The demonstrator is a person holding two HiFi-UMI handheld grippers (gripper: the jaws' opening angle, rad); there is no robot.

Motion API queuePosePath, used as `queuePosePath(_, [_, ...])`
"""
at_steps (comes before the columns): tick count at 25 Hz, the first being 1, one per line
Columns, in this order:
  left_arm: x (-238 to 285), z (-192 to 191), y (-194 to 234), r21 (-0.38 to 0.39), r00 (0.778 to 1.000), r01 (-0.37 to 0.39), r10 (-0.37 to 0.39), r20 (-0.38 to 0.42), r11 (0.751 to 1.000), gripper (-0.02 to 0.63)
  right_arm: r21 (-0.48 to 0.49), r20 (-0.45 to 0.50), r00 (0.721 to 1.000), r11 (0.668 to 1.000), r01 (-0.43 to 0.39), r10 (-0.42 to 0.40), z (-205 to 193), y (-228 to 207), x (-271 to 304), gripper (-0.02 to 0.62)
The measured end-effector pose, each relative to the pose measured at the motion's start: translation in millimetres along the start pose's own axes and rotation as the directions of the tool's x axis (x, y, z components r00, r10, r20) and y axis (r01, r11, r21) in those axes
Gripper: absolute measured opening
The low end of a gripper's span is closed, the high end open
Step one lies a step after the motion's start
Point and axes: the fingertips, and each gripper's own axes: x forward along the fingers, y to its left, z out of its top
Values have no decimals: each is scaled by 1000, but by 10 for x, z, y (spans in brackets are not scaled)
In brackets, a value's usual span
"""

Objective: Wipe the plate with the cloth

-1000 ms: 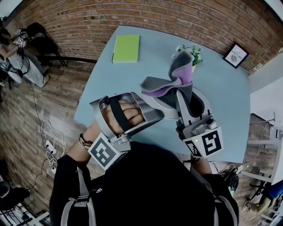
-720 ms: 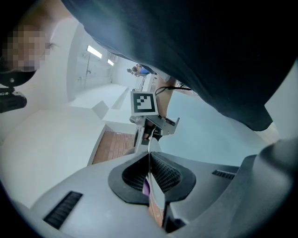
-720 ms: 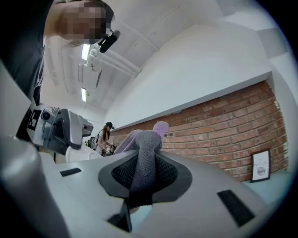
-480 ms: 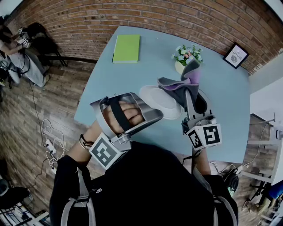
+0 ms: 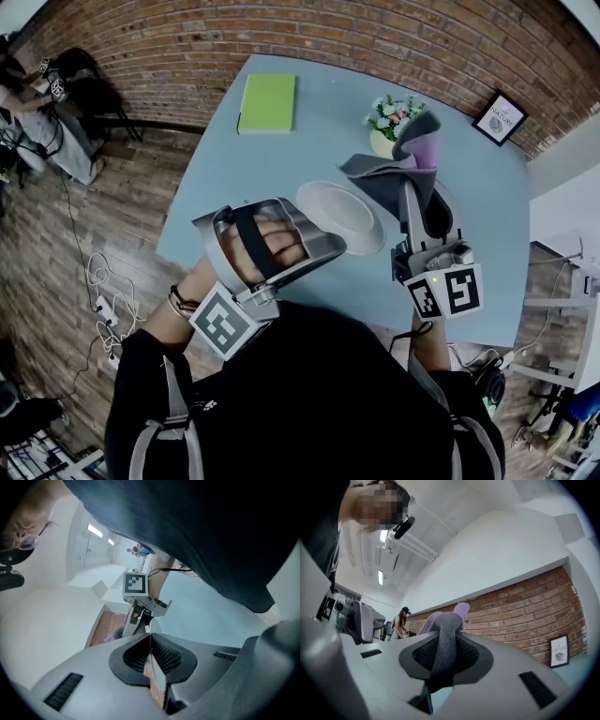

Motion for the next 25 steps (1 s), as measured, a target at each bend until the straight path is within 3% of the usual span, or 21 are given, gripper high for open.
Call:
queuePosePath(5, [17, -1, -19, 9, 1000, 6, -6, 0, 1000, 21, 83, 81, 989, 987, -134, 128, 242, 354, 48, 61])
queuePosePath(11, [41, -8, -30, 20, 1000, 15, -15, 3, 1000, 21, -28, 41, 970, 971, -238, 239, 264, 731, 113, 61])
queuePosePath(17, [35, -2, -12, 20, 1000, 9, -9, 0, 1000, 21, -124, -23, 975, 967, -224, 223, 129, 763, 131, 61])
queuePosePath(25, [29, -3, 12, 15, 1000, 2, -2, 4, 1000, 23, -131, -72, 986, 978, -160, 151, -41, 583, 124, 61])
